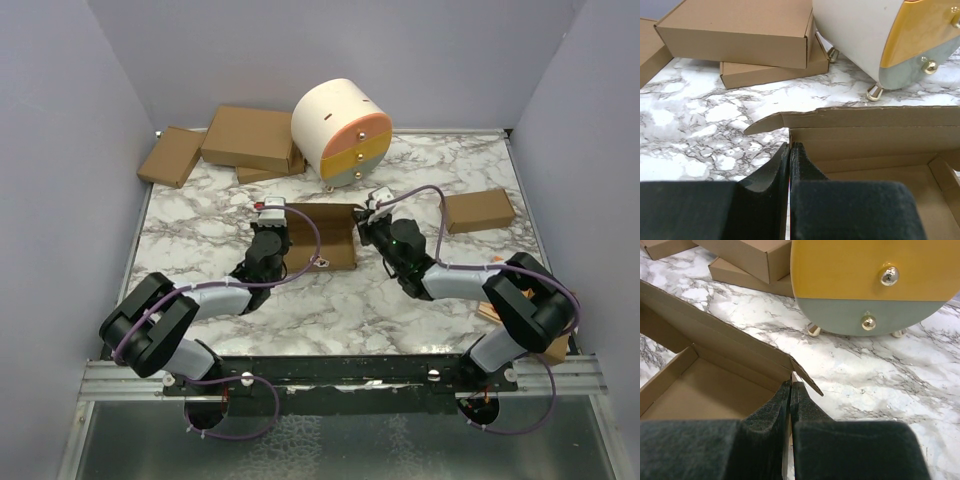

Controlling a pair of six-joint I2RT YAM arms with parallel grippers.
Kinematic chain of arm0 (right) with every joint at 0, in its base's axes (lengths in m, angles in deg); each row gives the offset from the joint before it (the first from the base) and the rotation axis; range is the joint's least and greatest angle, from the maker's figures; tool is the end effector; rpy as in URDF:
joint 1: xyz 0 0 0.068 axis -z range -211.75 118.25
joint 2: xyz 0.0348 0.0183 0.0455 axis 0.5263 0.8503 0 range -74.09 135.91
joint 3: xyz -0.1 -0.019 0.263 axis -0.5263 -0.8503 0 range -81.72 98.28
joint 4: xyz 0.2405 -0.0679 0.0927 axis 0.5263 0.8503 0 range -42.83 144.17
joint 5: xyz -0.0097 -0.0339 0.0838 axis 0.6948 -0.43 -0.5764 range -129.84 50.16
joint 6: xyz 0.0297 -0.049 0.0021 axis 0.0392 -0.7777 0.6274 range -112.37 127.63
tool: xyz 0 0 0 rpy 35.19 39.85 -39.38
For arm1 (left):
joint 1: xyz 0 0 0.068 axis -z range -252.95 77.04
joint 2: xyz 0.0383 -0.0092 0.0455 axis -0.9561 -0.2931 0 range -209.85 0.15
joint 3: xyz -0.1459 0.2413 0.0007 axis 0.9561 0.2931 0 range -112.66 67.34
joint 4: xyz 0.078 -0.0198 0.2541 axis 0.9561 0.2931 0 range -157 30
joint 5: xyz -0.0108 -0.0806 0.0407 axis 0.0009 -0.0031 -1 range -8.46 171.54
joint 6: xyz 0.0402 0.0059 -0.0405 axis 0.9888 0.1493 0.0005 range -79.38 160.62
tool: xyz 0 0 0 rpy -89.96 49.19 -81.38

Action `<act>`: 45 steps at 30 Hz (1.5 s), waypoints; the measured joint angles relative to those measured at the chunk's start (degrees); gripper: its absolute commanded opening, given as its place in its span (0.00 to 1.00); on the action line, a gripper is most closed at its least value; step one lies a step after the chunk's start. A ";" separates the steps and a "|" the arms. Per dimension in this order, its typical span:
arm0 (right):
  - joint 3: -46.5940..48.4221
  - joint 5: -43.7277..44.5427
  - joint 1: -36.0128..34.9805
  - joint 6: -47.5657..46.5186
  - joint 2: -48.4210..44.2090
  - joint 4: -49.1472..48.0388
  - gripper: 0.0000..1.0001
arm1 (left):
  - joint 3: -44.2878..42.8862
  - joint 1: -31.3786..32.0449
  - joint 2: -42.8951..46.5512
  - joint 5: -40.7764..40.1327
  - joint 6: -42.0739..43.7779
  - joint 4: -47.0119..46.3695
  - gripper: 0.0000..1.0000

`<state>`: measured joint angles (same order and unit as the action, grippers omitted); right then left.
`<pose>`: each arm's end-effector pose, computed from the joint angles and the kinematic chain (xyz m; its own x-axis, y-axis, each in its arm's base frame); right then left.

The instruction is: Fold the paper box

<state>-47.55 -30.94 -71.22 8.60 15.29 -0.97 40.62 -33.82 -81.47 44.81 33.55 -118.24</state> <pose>0.2528 0.2000 0.2015 -0.1037 -0.0635 -0.9926 -0.5077 0.8615 -0.0021 0.2322 -0.1577 0.2068 -0.0544 -0.0830 -0.9951 0.0364 0.9957 -0.0850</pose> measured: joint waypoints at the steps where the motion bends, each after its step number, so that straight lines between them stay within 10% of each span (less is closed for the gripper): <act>1: 0.00 0.68 -0.57 -0.07 0.09 -0.20 0.02 | 0.24 0.00 0.00 -0.31 0.22 -0.35 0.00; 45: 5.64 7.02 -5.01 10.99 -1.77 15.67 0.04 | 8.85 3.80 5.99 -5.31 -4.20 -1.75 0.00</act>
<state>-41.91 -23.92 -76.22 19.59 13.52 14.70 49.47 -30.02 -75.48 39.50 29.35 -119.99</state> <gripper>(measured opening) 0.034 0.017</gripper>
